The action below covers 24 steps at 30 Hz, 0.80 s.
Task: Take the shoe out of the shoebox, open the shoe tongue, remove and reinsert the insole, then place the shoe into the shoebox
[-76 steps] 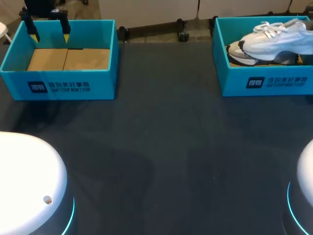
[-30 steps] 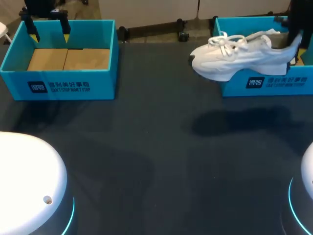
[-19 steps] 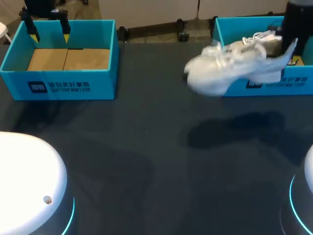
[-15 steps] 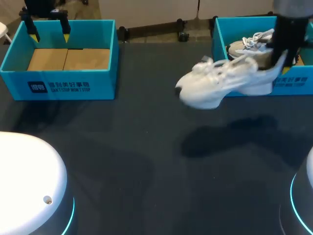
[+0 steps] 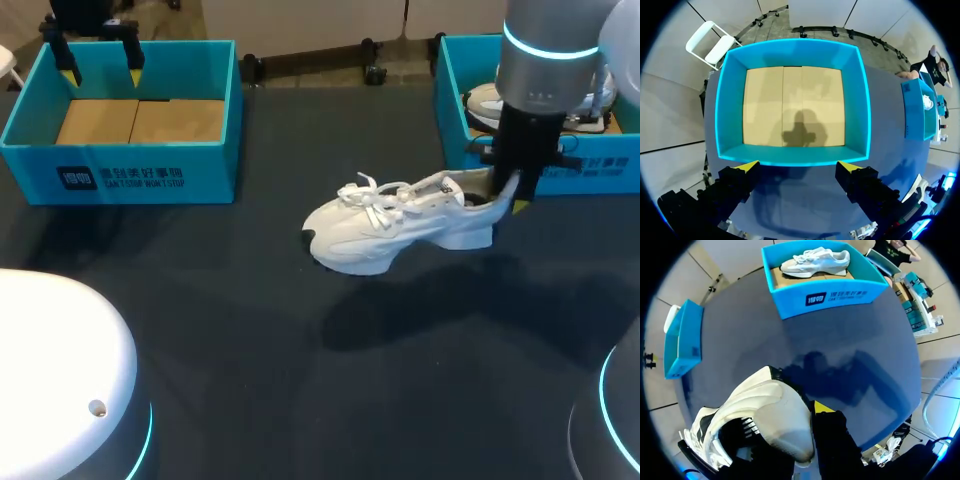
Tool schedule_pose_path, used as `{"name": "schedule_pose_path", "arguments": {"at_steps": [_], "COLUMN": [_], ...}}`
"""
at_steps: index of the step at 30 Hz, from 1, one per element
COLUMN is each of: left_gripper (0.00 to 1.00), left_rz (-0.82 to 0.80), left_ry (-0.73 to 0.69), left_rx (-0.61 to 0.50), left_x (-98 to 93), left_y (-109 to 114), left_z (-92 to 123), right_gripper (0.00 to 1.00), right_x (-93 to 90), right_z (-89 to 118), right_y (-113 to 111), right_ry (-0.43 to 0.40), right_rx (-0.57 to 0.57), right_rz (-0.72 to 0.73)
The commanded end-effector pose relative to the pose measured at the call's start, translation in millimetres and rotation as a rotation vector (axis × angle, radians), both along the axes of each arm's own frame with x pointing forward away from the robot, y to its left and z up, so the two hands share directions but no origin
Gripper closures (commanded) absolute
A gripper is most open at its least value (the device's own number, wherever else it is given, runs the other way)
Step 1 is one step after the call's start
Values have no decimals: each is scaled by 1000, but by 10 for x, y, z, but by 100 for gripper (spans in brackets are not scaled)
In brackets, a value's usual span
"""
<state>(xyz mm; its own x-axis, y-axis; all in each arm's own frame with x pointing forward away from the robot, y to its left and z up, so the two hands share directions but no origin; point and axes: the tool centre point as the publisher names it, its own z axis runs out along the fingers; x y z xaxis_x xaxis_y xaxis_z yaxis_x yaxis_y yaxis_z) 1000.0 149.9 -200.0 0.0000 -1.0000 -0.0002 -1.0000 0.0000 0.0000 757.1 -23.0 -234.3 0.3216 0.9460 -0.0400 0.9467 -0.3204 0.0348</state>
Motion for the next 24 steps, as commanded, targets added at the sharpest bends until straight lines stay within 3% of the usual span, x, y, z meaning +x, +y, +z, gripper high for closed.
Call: {"name": "schedule_pose_path", "arguments": {"at_steps": [1,7,15,24], "left_gripper": [0,0,0,0], "left_rz": [0,0,0,0], "left_ry": [0,0,0,0], "left_rx": [0,0,0,0], "left_x": [0,0,0,0], "left_y": [0,0,0,0], "left_z": [0,0,0,0], "right_gripper": [100,100,100,100], "right_x": [-15,-15,-351,-561], "right_z": [16,16,-567,-945], "right_y": [-27,-27,488,801], "right_ry": [-4,-4,29,53], "right_rx": [8,8,7,-11], "right_rz": [1,1,88,64]}}
